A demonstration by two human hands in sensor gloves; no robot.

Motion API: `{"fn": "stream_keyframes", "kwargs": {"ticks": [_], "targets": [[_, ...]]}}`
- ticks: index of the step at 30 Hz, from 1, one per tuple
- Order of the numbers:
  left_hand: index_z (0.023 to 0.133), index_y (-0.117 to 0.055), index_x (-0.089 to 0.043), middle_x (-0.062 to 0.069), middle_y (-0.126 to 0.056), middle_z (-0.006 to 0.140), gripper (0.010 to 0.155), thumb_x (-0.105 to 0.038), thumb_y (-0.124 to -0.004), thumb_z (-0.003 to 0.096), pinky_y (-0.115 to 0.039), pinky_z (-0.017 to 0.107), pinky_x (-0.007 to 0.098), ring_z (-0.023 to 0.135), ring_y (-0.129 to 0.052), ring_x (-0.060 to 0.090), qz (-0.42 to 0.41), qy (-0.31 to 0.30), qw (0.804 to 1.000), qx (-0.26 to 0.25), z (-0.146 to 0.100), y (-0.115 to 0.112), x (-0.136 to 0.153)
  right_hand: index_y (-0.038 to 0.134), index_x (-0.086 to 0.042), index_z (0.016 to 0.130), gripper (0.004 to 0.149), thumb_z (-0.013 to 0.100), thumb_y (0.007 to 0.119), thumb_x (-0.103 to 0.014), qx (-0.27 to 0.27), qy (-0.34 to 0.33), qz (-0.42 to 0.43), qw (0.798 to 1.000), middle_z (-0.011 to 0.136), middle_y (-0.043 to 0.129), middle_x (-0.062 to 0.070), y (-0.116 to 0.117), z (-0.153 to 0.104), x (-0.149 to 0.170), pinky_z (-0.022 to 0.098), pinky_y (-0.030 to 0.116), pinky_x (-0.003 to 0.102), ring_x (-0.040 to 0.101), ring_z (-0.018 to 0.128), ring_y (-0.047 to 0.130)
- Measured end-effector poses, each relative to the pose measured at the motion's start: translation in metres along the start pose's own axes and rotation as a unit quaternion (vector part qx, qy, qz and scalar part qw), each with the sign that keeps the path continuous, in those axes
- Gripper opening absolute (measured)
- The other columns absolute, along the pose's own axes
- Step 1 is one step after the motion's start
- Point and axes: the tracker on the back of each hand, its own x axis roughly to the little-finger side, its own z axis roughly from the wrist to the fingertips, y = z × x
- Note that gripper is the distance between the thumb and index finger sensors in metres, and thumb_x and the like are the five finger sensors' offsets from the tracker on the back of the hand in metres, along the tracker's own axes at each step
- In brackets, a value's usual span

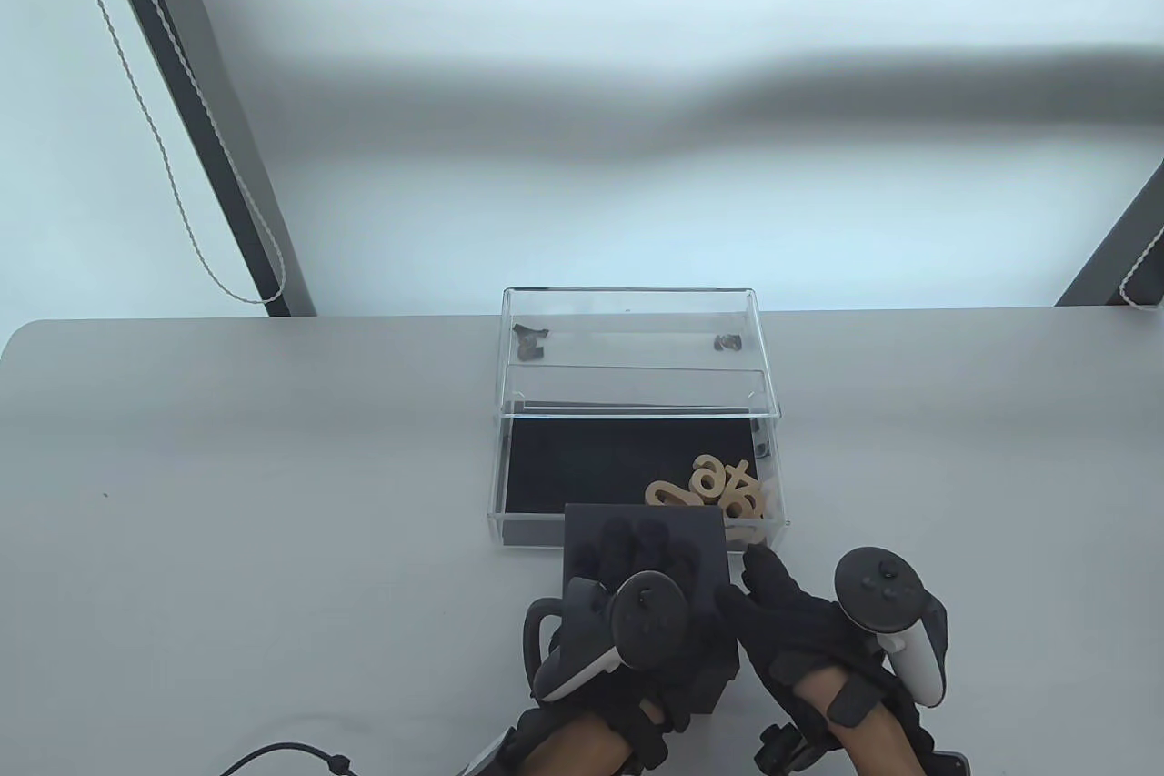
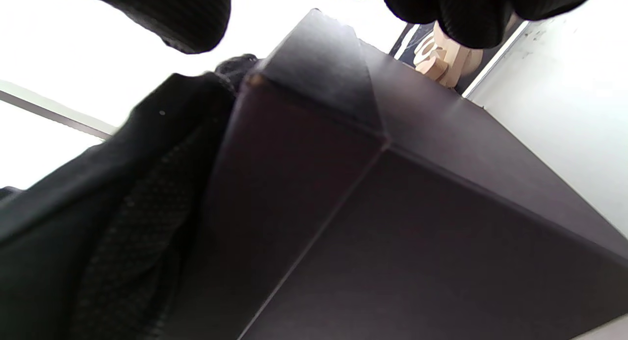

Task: Pour number blocks into a drawer

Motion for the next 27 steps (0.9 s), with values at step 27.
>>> {"fn": "stream_keyframes", "kwargs": {"ticks": [27], "targets": [[0.111, -0.039, -0.029, 0.009, -0.028, 0.123, 0.075, -0.067, -0.052, 0.048, -0.016, 0.074, 0.063, 0.11, -0.021, 0.038, 0.025, 0.055, 0.997, -0.043, -0.051, 0.03, 0.086, 0.032, 0.002, 0.099, 0.087, 0.045, 0.07, -0.055, -0.028, 0.01, -0.003, 1.0, 0.1, 0.043, 0.037, 0.013, 0.003, 0.001, 0.06, 0.053, 0.073, 0.064, 0.085, 0.058]]}}
